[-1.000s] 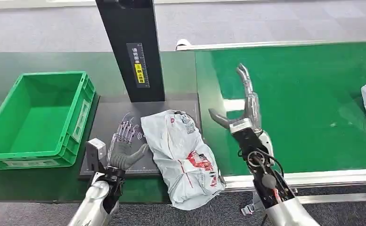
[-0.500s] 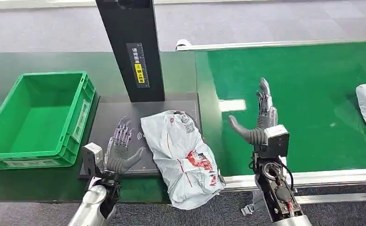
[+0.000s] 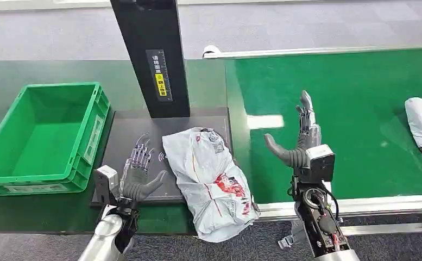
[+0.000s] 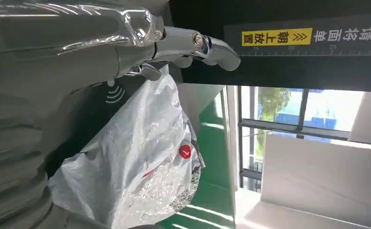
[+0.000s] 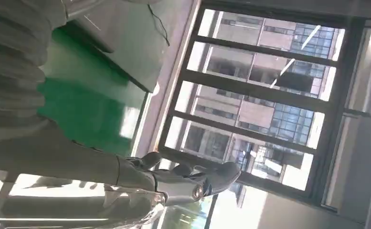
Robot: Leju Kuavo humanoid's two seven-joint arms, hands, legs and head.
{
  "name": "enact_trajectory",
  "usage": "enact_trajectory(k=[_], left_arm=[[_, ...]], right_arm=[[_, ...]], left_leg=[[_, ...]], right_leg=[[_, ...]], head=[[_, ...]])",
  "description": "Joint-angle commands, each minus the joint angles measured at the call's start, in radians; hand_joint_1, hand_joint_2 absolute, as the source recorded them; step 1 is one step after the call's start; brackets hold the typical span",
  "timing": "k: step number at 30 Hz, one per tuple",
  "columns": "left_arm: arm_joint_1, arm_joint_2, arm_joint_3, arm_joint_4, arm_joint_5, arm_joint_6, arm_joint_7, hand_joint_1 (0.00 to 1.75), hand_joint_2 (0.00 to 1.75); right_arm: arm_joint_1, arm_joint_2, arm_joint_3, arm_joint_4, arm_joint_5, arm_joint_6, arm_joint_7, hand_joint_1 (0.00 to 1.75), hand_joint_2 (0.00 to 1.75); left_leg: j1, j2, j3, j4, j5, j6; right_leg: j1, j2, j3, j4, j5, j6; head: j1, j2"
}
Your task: Moved the parcel from conveyor to table for the left to box.
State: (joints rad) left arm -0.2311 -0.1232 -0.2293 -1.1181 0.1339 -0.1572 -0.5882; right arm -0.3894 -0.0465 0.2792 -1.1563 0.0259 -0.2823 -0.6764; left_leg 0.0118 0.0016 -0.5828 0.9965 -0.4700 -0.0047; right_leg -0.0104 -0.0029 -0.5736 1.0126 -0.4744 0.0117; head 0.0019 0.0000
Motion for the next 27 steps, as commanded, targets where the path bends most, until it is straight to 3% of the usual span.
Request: enact_trajectory(k=[1, 2, 3, 4, 5, 6, 16, 27], left_arm=[[-0.007, 0.018, -0.007, 0.02, 0.0, 0.0, 0.002, 0.0, 1.75], [-0.007, 0.018, -0.007, 0.02, 0.0, 0.0, 0.002, 0.0, 1.75], [-0.087, 0.144, -0.132, 0.109, -0.126, 0.09, 0.128, 0.0, 1.75], [-0.051, 0.086, -0.269, 0.158, -0.503, 0.12, 0.428, 0.0, 1.75], [-0.055, 0.046, -0.244, 0.243, -0.824, 0.159, 0.379, 0.0, 1.75], [-0.061, 0.023, -0.227, 0.297, -0.849, 0.184, 0.35, 0.0, 1.75], [-0.059, 0.02, -0.191, 0.276, -0.879, 0.162, 0.346, 0.0, 1.75], [-0.059, 0.02, -0.191, 0.276, -0.879, 0.162, 0.346, 0.0, 1.75]], right_arm=[[-0.016, 0.003, -0.013, 0.009, -0.004, 0.005, 0.001, 0.0, 1.75], [-0.016, 0.003, -0.013, 0.009, -0.004, 0.005, 0.001, 0.0, 1.75], [0.038, 0.075, -0.132, -0.015, -0.13, 0.131, 0.126, 0.0, 1.75], [0.12, 0.063, -0.2, -0.087, -0.344, 0.315, 0.163, 0.0, 1.75], [0.165, 0.073, -0.243, -0.115, -0.32, 0.357, 0.159, 0.0, 1.75], [0.188, 0.082, -0.272, -0.128, -0.303, 0.385, 0.156, 0.0, 1.75], [0.17, 0.106, -0.295, -0.12, -0.274, 0.399, 0.17, 0.0, 1.75], [0.17, 0.106, -0.295, -0.12, -0.274, 0.399, 0.17, 0.0, 1.75]], left_leg=[[0.0, 0.0, 0.001, -0.001, 0.0, 0.0], [0.0, 0.0, 0.001, -0.001, 0.0, 0.0], [0.0, 0.0, 0.002, -0.001, 0.0, 0.0], [0.0, 0.0, 0.001, -0.001, 0.0, 0.0], [0.0, -0.004, 0.002, -0.002, 0.001, 0.0], [0.0, -0.01, 0.004, -0.005, 0.002, 0.0], [-0.001, -0.005, 0.002, -0.001, 0.001, 0.0], [-0.001, -0.005, 0.01, -0.002, 0.001, 0.001]], right_leg=[[0.0, 0.001, 0.001, -0.001, 0.0, 0.0], [0.0, 0.001, 0.001, -0.001, 0.0, 0.0], [0.0, 0.001, 0.001, -0.001, 0.0, -0.001], [0.0, 0.001, 0.001, -0.001, 0.0, -0.001], [0.0, -0.004, 0.003, -0.002, -0.001, -0.001], [0.0, -0.009, 0.008, -0.005, -0.001, -0.001], [-0.001, -0.005, 0.004, -0.002, -0.001, 0.0], [-0.002, -0.005, 0.012, -0.002, -0.001, 0.0]], head=[[0.0, 0.0], [0.0, 0.0], [0.0, 0.0], [0.0, 0.0], [0.0, 0.0], [0.0, 0.0], [0.0, 0.0], [0.0, 0.0]])
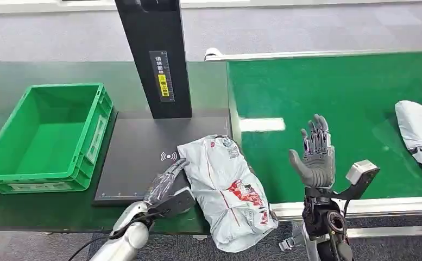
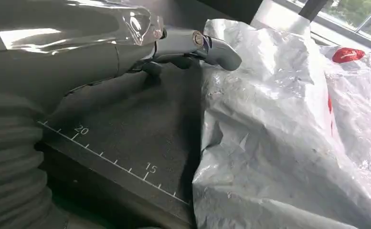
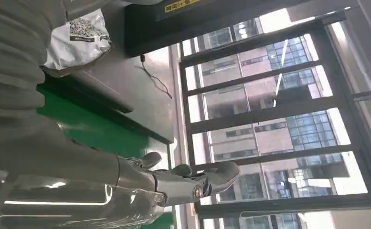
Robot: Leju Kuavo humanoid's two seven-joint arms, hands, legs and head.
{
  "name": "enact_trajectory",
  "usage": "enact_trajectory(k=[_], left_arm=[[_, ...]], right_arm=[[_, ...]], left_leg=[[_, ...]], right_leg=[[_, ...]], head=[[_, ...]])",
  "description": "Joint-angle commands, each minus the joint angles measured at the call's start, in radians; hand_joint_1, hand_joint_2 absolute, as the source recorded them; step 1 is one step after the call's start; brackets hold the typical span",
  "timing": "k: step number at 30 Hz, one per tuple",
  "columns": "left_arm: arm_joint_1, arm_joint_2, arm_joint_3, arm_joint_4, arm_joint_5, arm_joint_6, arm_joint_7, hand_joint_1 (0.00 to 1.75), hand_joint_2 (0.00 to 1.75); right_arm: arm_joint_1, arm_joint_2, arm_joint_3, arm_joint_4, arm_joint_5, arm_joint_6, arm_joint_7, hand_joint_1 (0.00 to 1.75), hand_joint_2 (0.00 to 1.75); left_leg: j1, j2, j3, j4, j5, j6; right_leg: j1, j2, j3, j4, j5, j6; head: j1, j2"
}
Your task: Moved the parcel from conveyor to table for the left to box.
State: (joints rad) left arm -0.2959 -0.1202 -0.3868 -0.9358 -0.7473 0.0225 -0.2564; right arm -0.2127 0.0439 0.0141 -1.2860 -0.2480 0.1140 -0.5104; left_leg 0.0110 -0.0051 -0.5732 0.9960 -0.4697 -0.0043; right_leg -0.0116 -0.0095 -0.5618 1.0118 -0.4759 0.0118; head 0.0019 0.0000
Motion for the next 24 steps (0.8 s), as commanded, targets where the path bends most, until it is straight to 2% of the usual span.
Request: enact_trajectory(k=[1, 16, 17, 20, 24], left_arm=[[0.006, 0.017, -0.034, 0.093, 0.002, -0.017, 0.014, 0.0, 1.75], [0.006, 0.017, -0.034, 0.093, 0.002, -0.017, 0.014, 0.0, 1.75], [0.054, -0.03, 0.109, 0.018, 0.171, 0.118, -0.129, 1.75, 1.75], [0.074, -0.007, 0.106, -0.067, 0.185, 0.091, -0.1, 1.75, 1.75], [0.081, -0.007, 0.103, -0.077, 0.184, 0.085, -0.095, 1.75, 1.75]], right_arm=[[-0.007, 0.016, -0.03, 0.009, 0.0, 0.003, 0.004, 0.0, 1.75], [-0.007, 0.016, -0.03, 0.009, 0.0, 0.003, 0.004, 0.0, 1.75], [-0.001, 0.015, -0.029, 0.009, 0.01, -0.004, 0.032, 0.0, 1.75], [0.007, 0.018, -0.034, 0.012, 0.015, -0.002, 0.035, 0.0, 1.75], [0.003, 0.019, -0.034, 0.017, 0.019, 0.001, 0.035, 0.0, 1.75]], left_leg=[[-0.001, 0.002, 0.0, -0.003, 0.001, 0.0], [-0.001, 0.002, 0.001, -0.003, 0.001, 0.0], [-0.001, 0.003, 0.001, -0.003, 0.002, 0.0], [0.0, 0.002, 0.001, -0.001, 0.0, 0.0], [0.0, 0.003, 0.0, -0.001, 0.0, 0.0]], right_leg=[[0.0, 0.002, -0.001, -0.003, 0.002, 0.0], [-0.001, 0.003, 0.0, -0.002, 0.002, -0.001], [0.0, 0.003, 0.0, -0.003, 0.002, -0.001], [0.0, 0.002, 0.001, -0.001, 0.001, 0.0], [0.0, 0.003, -0.001, -0.001, 0.001, -0.001]], head=[[0.0, 0.0], [0.0, 0.0], [0.0, 0.0], [0.0, 0.0], [0.0, 0.0]])
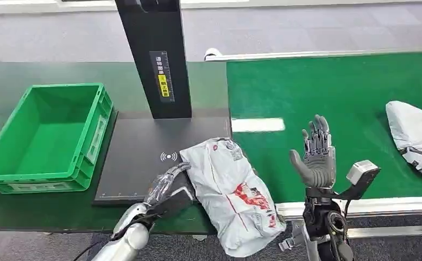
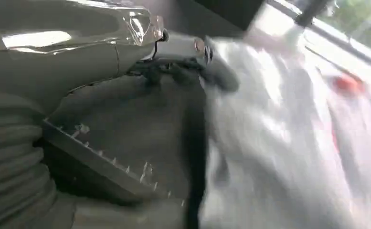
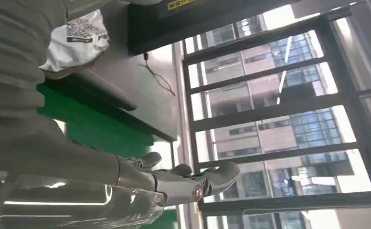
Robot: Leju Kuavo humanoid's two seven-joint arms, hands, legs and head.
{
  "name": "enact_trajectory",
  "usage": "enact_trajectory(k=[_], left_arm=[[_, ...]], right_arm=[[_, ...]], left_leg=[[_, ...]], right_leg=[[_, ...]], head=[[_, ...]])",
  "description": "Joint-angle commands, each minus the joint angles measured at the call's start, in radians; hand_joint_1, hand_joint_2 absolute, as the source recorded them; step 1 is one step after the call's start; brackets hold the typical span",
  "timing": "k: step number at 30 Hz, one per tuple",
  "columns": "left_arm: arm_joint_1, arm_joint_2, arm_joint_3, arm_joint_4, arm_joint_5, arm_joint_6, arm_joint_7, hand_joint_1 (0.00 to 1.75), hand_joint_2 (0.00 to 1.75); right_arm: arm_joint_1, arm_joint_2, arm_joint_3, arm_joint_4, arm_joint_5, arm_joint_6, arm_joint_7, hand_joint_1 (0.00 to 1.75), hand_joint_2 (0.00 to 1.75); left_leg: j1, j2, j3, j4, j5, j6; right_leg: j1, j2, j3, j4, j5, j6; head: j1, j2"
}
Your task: Moved the parcel from conveyor to table for the left to box.
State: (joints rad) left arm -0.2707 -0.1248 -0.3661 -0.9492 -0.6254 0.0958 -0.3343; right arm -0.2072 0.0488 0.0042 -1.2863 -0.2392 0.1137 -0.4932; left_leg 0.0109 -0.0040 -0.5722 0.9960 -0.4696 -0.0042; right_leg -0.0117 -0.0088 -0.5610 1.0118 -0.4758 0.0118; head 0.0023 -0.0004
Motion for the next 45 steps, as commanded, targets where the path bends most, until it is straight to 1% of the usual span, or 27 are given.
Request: enact_trajectory(k=[1, 3, 16, 19, 21, 25, 26, 27, 30, 35, 36, 37, 38, 39, 45], left_arm=[[0.056, -0.003, 0.082, -0.063, 0.062, 0.011, -0.018, 1.75, 1.75], [0.056, -0.003, 0.082, -0.063, 0.062, 0.011, -0.018, 1.75, 1.75], [0.048, -0.005, 0.083, -0.06, 0.071, 0.011, -0.022, 1.75, 1.75], [0.058, -0.015, 0.105, -0.091, 0.116, 0.037, -0.066, 1.75, 1.75], [0.072, -0.03, 0.139, -0.139, 0.181, 0.077, -0.127, 1.75, 1.75], [0.104, -0.052, 0.206, -0.263, 0.384, 0.157, -0.236, 1.75, 1.75], [0.106, -0.045, 0.202, -0.277, 0.404, 0.163, -0.242, 1.75, 1.75], [0.114, -0.05, 0.22, -0.309, 0.47, 0.204, -0.281, 1.75, 1.75], [0.122, -0.045, 0.228, -0.345, 0.547, 0.233, -0.315, 1.75, 1.75], [0.132, -0.021, 0.194, -0.38, 0.622, 0.182, -0.33, 1.75, 1.75], [0.135, 0.004, 0.152, -0.394, 0.66, 0.069, -0.326, 1.75, 1.75], [0.136, 0.01, 0.142, -0.398, 0.661, 0.046, -0.327, 1.75, 1.75], [0.139, 0.009, 0.133, -0.403, 0.662, 0.029, -0.329, 0.91, 1.75], [0.14, 0.014, 0.12, -0.41, 0.667, -0.008, -0.335, 0.47, 1.75], [0.14, 0.014, 0.12, -0.41, 0.667, -0.008, -0.335, 0.47, 1.75]], right_arm=[[-0.004, 0.014, -0.024, 0.017, 0.01, 0.001, 0.017, 0.0, 1.75], [-0.004, 0.014, -0.024, 0.017, 0.01, 0.001, 0.017, 0.0, 1.75], [-0.011, 0.011, -0.031, 0.025, 0.013, 0.005, 0.019, 0.0, 1.75], [-0.001, 0.011, -0.036, 0.02, 0.013, 0.005, 0.019, 0.0, 1.75], [0.012, 0.012, -0.041, 0.008, 0.012, 0.004, 0.019, 0.0, 1.75], [0.025, 0.015, -0.043, -0.007, 0.009, 0.0, 0.017, 0.0, 1.75], [0.026, 0.014, -0.042, -0.007, 0.009, -0.001, 0.017, 0.0, 1.75], [0.023, 0.013, -0.04, -0.005, 0.006, -0.004, 0.015, 0.0, 1.75], [0.014, 0.009, -0.033, 0.005, -0.001, -0.007, 0.013, 0.0, 1.75], [0.001, 0.004, -0.023, 0.028, -0.007, -0.011, 0.012, 0.0, 1.75], [-0.007, 0.0, -0.016, 0.04, -0.01, -0.008, 0.01, 0.0, 1.75], [-0.01, -0.001, -0.013, 0.044, -0.011, -0.006, 0.01, 0.0, 1.75], [-0.016, -0.001, -0.01, 0.052, -0.012, -0.007, 0.009, 0.0, 1.75], [-0.019, -0.003, -0.007, 0.058, -0.014, -0.006, 0.007, 0.0, 1.75], [-0.019, -0.003, -0.007, 0.058, -0.014, -0.006, 0.007, 0.0, 1.75]], left_leg=[[0.0, 0.003, -0.002, -0.002, 0.001, 0.0], [0.0, 0.001, -0.001, -0.001, 0.0, 0.0], [0.0, 0.002, -0.004, -0.001, 0.0, 0.0], [0.0, 0.001, -0.003, -0.001, 0.0, 0.0], [0.0, 0.001, -0.004, -0.001, 0.0, 0.0], [0.0, 0.001, -0.005, 0.0, 0.0, 0.0], [0.0, 0.001, -0.005, 0.0, 0.0, 0.0], [0.0, 0.002, -0.006, 0.0, 0.0, 0.0], [0.0, 0.002, -0.006, 0.0, 0.0, 0.0], [0.0, 0.002, -0.006, 0.0, 0.0, 0.0], [0.0, 0.003, -0.006, -0.001, 0.0, 0.0], [0.0, 0.002, -0.006, 0.0, 0.0, 0.0], [0.0, 0.002, -0.006, 0.0, 0.0, 0.0], [0.0, 0.003, -0.005, -0.001, 0.0, 0.0], [0.0, 0.003, -0.005, -0.001, 0.0, 0.0]], right_leg=[[0.0, 0.003, -0.003, -0.001, 0.002, -0.001], [0.0, 0.001, -0.002, 0.0, 0.0, 0.0], [0.0, 0.002, -0.004, -0.001, 0.001, -0.001], [0.0, 0.002, -0.004, -0.001, 0.0, 0.0], [0.0, 0.002, -0.004, -0.001, 0.0, -0.001], [0.0, 0.001, -0.006, 0.0, 0.0, 0.0], [0.001, 0.002, -0.006, -0.001, 0.0, -0.001], [0.0, 0.002, -0.007, 0.0, 0.0, -0.001], [0.0, 0.002, -0.007, -0.001, 0.0, -0.001], [0.0, 0.002, -0.007, 0.0, 0.0, 0.0], [0.0, 0.003, -0.007, -0.001, 0.001, -0.001], [0.0, 0.003, -0.007, 0.0, 0.0, 0.0], [0.0, 0.003, -0.007, 0.0, 0.0, 0.0], [0.0, 0.003, -0.007, -0.001, 0.001, -0.001], [0.0, 0.003, -0.006, -0.001, 0.001, -0.001]], head=[[0.0, 0.0], [0.0, 0.0], [0.0, 0.0], [0.0, 0.0], [0.0, 0.0], [0.0, 0.0], [0.0, 0.0], [0.0, 0.0], [0.0, 0.0], [0.0, 0.0], [0.0, 0.0], [0.0, 0.0], [0.0, 0.0], [0.0, 0.0], [0.0, 0.0]])
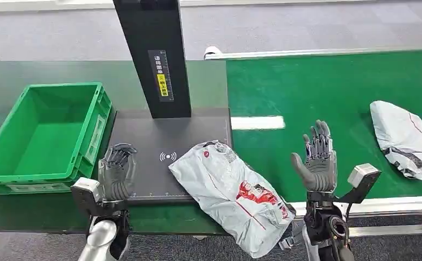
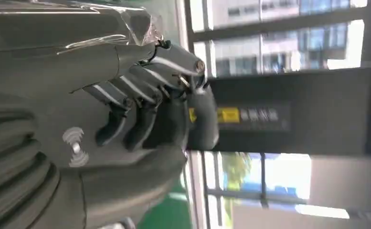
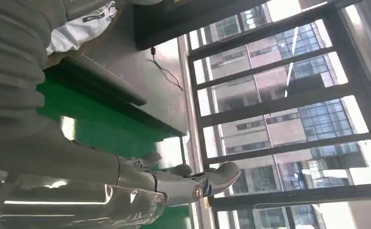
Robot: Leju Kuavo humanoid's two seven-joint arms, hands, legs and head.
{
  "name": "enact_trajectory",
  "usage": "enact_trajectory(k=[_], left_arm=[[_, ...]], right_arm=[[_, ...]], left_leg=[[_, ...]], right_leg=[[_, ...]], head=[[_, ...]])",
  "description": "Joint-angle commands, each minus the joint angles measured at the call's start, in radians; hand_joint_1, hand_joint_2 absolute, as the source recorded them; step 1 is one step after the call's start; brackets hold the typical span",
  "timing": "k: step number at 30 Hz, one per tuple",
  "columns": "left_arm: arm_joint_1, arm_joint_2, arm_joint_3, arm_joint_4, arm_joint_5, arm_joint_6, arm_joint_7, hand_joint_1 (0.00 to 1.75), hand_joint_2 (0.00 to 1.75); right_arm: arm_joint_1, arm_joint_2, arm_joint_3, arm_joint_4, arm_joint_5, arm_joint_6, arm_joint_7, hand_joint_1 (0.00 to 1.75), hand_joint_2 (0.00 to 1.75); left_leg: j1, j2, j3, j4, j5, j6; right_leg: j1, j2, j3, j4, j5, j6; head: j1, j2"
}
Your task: Moved the parcel from conveyor to table for the left to box.
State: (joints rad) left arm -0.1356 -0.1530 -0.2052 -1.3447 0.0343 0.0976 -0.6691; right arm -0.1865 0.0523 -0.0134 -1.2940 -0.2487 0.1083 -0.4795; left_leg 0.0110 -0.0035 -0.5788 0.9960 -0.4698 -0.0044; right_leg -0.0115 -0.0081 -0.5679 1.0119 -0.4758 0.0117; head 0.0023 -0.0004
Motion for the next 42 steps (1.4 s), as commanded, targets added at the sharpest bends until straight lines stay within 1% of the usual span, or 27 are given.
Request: enact_trajectory(k=[1, 11, 12, 14, 15, 18, 21, 23, 24, 25, 26, 27, 28, 29, 30, 32, 35, 38, 39, 41, 42], left_arm=[[0.005, 0.042, -0.041, -0.014, 0.007, -0.01, 0.0, 0.47, 1.75], [0.005, 0.042, -0.041, -0.014, 0.007, -0.01, 0.0, 0.47, 1.75], [0.003, 0.048, -0.063, -0.024, 0.034, -0.096, -0.014, 0.0, 1.75], [-0.003, 0.045, -0.099, -0.057, 0.055, -0.196, -0.023, 0.0, 1.75], [-0.007, 0.039, -0.111, -0.073, 0.068, -0.223, -0.017, 0.0, 1.75], [-0.049, 0.025, -0.179, -0.098, 0.061, -0.261, 0.018, 0.0, 1.75], [-0.109, 0.016, -0.24, -0.068, 0.023, -0.256, 0.041, 0.0, 1.75], [-0.152, 0.014, -0.276, -0.028, -0.003, -0.249, 0.056, 0.0, 1.75], [-0.193, 0.012, -0.312, 0.028, -0.055, -0.241, 0.1, 0.0, 1.75], [-0.242, 0.022, -0.375, 0.093, -0.164, -0.234, 0.162, 0.0, 1.75], [-0.281, -0.022, -0.388, 0.197, -0.204, -0.225, 0.152, 0.0, 1.75], [-0.304, -0.037, -0.404, 0.25, -0.211, -0.243, 0.142, 0.0, 1.75], [-0.308, -0.044, -0.404, 0.262, -0.212, -0.242, 0.138, 0.0, 1.75], [-0.323, -0.061, -0.414, 0.313, -0.19, -0.284, 0.122, 0.0, 1.75], [-0.328, -0.067, -0.421, 0.33, -0.187, -0.297, 0.11, 0.0, 1.75], [-0.328, -0.073, -0.429, 0.34, -0.189, -0.304, 0.108, 0.0, 1.75], [-0.332, -0.075, -0.45, 0.349, -0.21, -0.308, 0.106, 0.0, 1.75], [-0.354, -0.087, -0.482, 0.403, -0.261, -0.286, 0.123, 0.0, 1.75], [-0.37, -0.093, -0.502, 0.447, -0.286, -0.278, 0.16, 0.0, 1.75], [-0.408, -0.101, -0.559, 0.525, -0.415, -0.16, 0.184, 0.0, 1.75], [-0.428, -0.103, -0.595, 0.565, -0.498, -0.094, 0.226, 0.0, 1.75]], right_arm=[[-0.039, -0.006, 0.011, 0.066, -0.004, 0.0, -0.006, 0.0, 1.75], [-0.039, -0.006, 0.011, 0.066, -0.004, 0.0, -0.006, 0.0, 1.75], [-0.043, -0.009, 0.015, 0.071, -0.007, 0.003, -0.009, 0.0, 1.75], [-0.052, -0.01, 0.023, 0.087, -0.008, 0.006, -0.009, 0.0, 1.75], [-0.054, -0.009, 0.024, 0.094, -0.008, 0.005, -0.01, 0.0, 1.75], [-0.059, 0.004, 0.025, 0.11, -0.001, 0.012, -0.015, 0.0, 1.75], [-0.076, 0.014, 0.031, 0.128, 0.01, 0.017, -0.014, 0.0, 1.75], [-0.09, 0.019, 0.037, 0.145, 0.016, 0.018, -0.013, 0.0, 1.75], [-0.101, 0.022, 0.044, 0.157, 0.023, 0.022, -0.012, 0.0, 1.75], [-0.111, 0.022, 0.051, 0.169, 0.03, 0.028, -0.011, 0.0, 1.75], [-0.127, 0.022, 0.053, 0.19, 0.034, 0.028, -0.011, 0.0, 1.75], [-0.134, 0.019, 0.055, 0.197, 0.035, 0.028, -0.011, 0.0, 1.75], [-0.135, 0.017, 0.055, 0.198, 0.035, 0.028, -0.012, 0.0, 1.75], [-0.139, 0.011, 0.054, 0.2, 0.034, 0.031, -0.013, 0.0, 1.75], [-0.137, 0.008, 0.051, 0.197, 0.032, 0.033, -0.013, 0.0, 1.75], [-0.133, 0.004, 0.049, 0.196, 0.031, 0.034, -0.013, 0.0, 1.75], [-0.122, 0.0, 0.041, 0.183, 0.029, 0.035, -0.014, 0.0, 1.75], [-0.112, -0.004, 0.032, 0.168, 0.029, 0.032, -0.014, 0.0, 1.75], [-0.107, -0.007, 0.027, 0.162, 0.029, 0.032, -0.014, 0.0, 1.75], [-0.094, -0.008, 0.018, 0.144, 0.031, 0.03, -0.01, 0.0, 1.75], [-0.086, -0.009, 0.011, 0.135, 0.032, 0.028, -0.009, 0.0, 1.75]], left_leg=[[0.0, 0.001, 0.001, -0.001, 0.0, 0.0], [0.0, 0.002, 0.001, -0.001, 0.0, 0.0], [0.0, 0.002, 0.001, -0.001, 0.0, 0.0], [0.0, 0.002, 0.001, -0.001, 0.0, 0.0], [0.0, 0.001, 0.0, -0.001, 0.0, 0.0], [0.0, 0.0, -0.001, 0.0, 0.0, 0.0], [0.0, -0.001, -0.001, 0.001, 0.0, 0.0], [0.0, 0.0, -0.002, 0.0, 0.001, 0.0], [0.0, -0.001, -0.001, 0.0, 0.001, 0.0], [0.0, 0.0, -0.001, -0.001, 0.002, 0.0], [0.0, 0.0, 0.0, -0.001, 0.001, 0.0], [0.0, -0.003, -0.001, -0.001, 0.002, 0.0], [0.0, -0.004, 0.0, -0.001, 0.003, 0.001], [0.0, -0.003, 0.001, -0.001, 0.002, 0.001], [0.0, -0.002, 0.001, -0.002, 0.002, 0.001], [0.0, 0.0, 0.001, -0.002, 0.002, 0.001], [0.0, -0.001, 0.001, -0.001, 0.001, 0.001], [0.0, -0.001, 0.0, -0.001, 0.001, 0.001], [0.0, -0.001, 0.0, -0.001, 0.001, 0.001], [0.0, -0.002, -0.001, 0.0, 0.001, 0.001], [0.0, -0.002, -0.001, -0.001, 0.002, 0.001]], right_leg=[[0.0, 0.001, 0.0, 0.0, 0.0, 0.0], [0.0, 0.002, 0.0, -0.001, 0.001, 0.0], [0.0, 0.002, 0.0, -0.001, 0.001, 0.0], [0.0, 0.002, 0.0, -0.002, 0.001, -0.001], [0.0, 0.002, 0.0, -0.001, 0.001, 0.0], [0.0, 0.001, -0.001, 0.0, 0.0, 0.0], [0.0, -0.001, -0.001, 0.0, 0.0, 0.0], [0.0, 0.0, -0.002, 0.0, 0.001, -0.001], [0.0, 0.0, -0.001, 0.0, 0.001, 0.0], [0.0, 0.0, -0.001, -0.001, 0.002, -0.001], [0.0, 0.0, 0.0, -0.001, 0.001, -0.001], [0.0, -0.002, 0.0, -0.002, 0.002, -0.001], [0.0, -0.004, 0.001, -0.002, 0.001, 0.0], [0.0, -0.003, 0.001, -0.001, 0.001, 0.0], [0.0, -0.002, 0.001, -0.003, 0.002, 0.0], [0.0, 0.001, 0.001, -0.003, 0.002, 0.0], [0.0, -0.001, 0.001, -0.003, 0.002, 0.0], [0.0, -0.001, 0.0, -0.002, 0.001, 0.0], [0.0, -0.001, 0.0, -0.002, 0.002, -0.001], [0.0, -0.002, -0.001, -0.001, 0.001, 0.0], [0.0, -0.002, -0.001, -0.003, 0.002, 0.0]], head=[[0.0, 0.0], [0.0, 0.0], [0.0, 0.0], [0.0, 0.0], [0.0, 0.0], [0.0, 0.0], [0.0, 0.0], [0.0, 0.0], [0.0, 0.0], [0.0, 0.0], [0.0, 0.0], [0.0, 0.0], [0.0, 0.0], [0.0, 0.0], [0.0, 0.0], [0.0, 0.0], [0.0, 0.0], [0.0, 0.0], [-0.001, 0.0], [0.0, 0.0], [0.0, 0.0]])
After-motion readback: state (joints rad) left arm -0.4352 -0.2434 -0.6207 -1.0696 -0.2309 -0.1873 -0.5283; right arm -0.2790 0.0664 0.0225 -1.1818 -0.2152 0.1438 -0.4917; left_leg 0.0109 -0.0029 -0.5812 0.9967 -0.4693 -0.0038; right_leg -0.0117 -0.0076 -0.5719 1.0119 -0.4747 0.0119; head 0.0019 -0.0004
